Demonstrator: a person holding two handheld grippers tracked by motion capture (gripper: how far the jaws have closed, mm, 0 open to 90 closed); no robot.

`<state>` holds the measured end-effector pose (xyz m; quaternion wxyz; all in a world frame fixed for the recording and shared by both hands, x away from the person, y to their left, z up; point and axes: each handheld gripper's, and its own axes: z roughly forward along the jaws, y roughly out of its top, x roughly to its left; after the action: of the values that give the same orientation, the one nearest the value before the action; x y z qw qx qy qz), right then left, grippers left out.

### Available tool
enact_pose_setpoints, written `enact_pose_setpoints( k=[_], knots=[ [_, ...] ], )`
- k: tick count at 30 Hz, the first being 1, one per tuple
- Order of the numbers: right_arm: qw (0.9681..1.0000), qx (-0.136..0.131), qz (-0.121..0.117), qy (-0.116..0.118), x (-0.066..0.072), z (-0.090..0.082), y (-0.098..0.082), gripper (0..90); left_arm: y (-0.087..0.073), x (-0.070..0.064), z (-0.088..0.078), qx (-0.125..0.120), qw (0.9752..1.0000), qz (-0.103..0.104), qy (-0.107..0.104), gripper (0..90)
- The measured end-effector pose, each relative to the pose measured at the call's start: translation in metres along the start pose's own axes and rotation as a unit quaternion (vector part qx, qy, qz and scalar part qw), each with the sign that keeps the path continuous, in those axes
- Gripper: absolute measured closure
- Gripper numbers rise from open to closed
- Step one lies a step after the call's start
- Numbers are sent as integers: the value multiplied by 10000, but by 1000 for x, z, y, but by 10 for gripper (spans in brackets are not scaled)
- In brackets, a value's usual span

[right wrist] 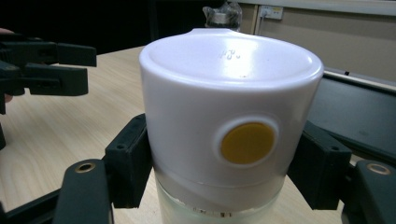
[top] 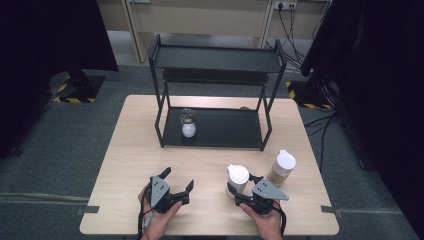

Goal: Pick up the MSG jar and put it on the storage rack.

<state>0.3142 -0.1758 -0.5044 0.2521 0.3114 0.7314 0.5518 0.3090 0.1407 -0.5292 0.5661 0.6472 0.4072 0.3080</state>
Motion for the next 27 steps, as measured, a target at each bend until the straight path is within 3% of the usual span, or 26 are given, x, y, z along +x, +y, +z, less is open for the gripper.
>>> enact_pose_setpoints(
  k=[27],
  knots=[
    [9994, -328, 5, -113, -5, 16, 37, 308, 0, 0, 0, 6, 10000, -9, 4, 63]
  ],
)
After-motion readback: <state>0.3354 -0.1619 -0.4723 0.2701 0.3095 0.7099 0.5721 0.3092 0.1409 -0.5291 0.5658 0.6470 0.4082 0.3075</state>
